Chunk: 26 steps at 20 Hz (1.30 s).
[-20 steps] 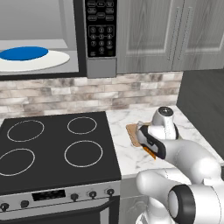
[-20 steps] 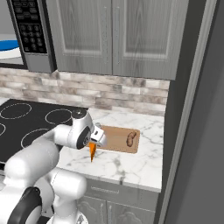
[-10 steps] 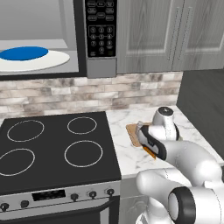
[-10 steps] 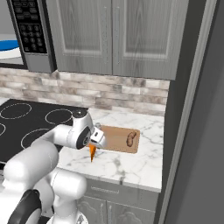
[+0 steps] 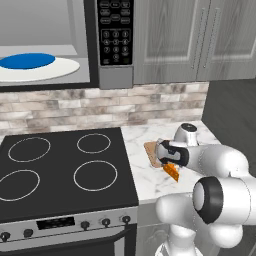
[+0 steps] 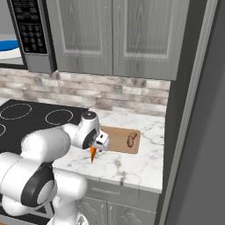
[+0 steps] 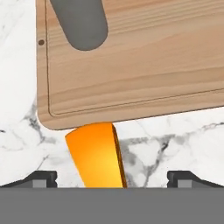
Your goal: Retrieve the reheated potato from the microwave, then place the potato, cheese, and condiment on the cutting board.
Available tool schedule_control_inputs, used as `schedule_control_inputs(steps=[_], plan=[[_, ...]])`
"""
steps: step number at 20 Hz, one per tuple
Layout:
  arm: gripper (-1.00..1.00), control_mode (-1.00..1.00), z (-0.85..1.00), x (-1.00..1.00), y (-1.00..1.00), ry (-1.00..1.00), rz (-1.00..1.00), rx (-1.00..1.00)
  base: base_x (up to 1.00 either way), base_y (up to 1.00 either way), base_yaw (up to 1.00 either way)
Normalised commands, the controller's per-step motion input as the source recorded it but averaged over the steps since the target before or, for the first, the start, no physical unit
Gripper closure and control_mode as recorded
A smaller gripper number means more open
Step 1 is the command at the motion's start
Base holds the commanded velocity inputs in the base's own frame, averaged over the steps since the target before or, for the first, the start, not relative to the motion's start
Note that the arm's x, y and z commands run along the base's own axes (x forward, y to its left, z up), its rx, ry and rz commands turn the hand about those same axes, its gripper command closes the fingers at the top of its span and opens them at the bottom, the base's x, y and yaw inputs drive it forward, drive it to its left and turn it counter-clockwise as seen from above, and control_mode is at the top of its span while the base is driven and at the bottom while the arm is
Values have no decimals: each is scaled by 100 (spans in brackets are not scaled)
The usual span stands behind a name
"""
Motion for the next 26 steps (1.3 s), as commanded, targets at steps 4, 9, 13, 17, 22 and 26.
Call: schedule_control_inputs(steps=[4, 9, 13, 17, 22, 26], plan=[[-100, -100, -21, 8, 4, 1, 12, 0, 0, 0, 0], [-100, -100, -22, 14, 6, 2, 11, 0, 0, 0, 0], [-100, -100, -24, -1, 6, 8, 6, 0, 0, 0, 0], [100, -100, -14, -1, 0, 5, 1, 0, 0, 0, 0], [100, -100, -2, 0, -5, 0, 0, 0, 0, 0, 0], [100, -100, 0, -13, -7, 0, 0, 0, 0, 0, 0]])
